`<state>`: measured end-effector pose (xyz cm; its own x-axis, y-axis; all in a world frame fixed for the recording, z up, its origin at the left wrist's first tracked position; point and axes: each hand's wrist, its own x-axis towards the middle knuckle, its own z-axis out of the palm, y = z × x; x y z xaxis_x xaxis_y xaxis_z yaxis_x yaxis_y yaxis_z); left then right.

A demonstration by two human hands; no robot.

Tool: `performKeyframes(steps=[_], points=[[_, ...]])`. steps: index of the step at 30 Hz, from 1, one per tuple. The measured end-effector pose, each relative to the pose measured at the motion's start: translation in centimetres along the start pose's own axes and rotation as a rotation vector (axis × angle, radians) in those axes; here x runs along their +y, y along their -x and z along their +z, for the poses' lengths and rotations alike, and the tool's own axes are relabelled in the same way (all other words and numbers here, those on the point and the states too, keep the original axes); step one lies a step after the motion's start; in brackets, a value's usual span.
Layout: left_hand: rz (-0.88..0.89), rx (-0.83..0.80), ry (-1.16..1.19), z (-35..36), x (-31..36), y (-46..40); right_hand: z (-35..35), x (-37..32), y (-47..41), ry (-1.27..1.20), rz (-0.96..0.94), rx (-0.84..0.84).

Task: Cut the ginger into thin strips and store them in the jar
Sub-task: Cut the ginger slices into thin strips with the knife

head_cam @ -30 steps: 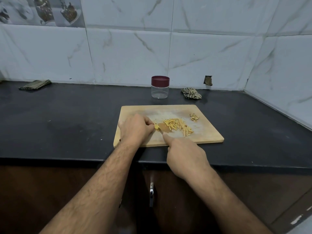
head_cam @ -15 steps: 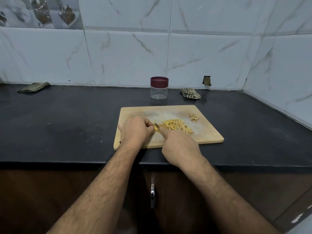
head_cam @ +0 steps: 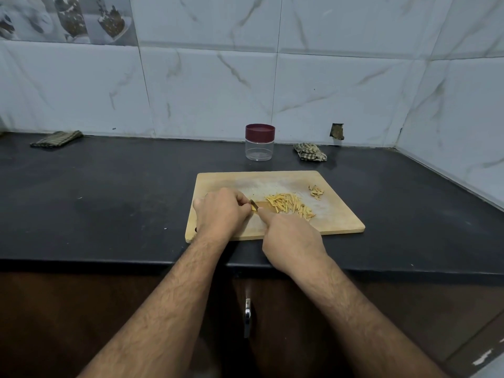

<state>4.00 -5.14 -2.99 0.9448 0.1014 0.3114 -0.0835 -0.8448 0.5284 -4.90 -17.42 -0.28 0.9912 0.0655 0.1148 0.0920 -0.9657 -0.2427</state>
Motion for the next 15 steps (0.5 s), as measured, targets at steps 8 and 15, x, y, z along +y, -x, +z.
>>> performKeyframes(steps=[8, 15], points=[[-0.015, 0.005, -0.033, -0.1, 0.2, 0.1, -0.8, -0.4, -0.1, 0.035, 0.010, -0.070], [-0.013, 0.019, -0.059, -0.3, 0.3, 0.2, -0.4, 0.9, 2.4, 0.004, -0.004, -0.060]])
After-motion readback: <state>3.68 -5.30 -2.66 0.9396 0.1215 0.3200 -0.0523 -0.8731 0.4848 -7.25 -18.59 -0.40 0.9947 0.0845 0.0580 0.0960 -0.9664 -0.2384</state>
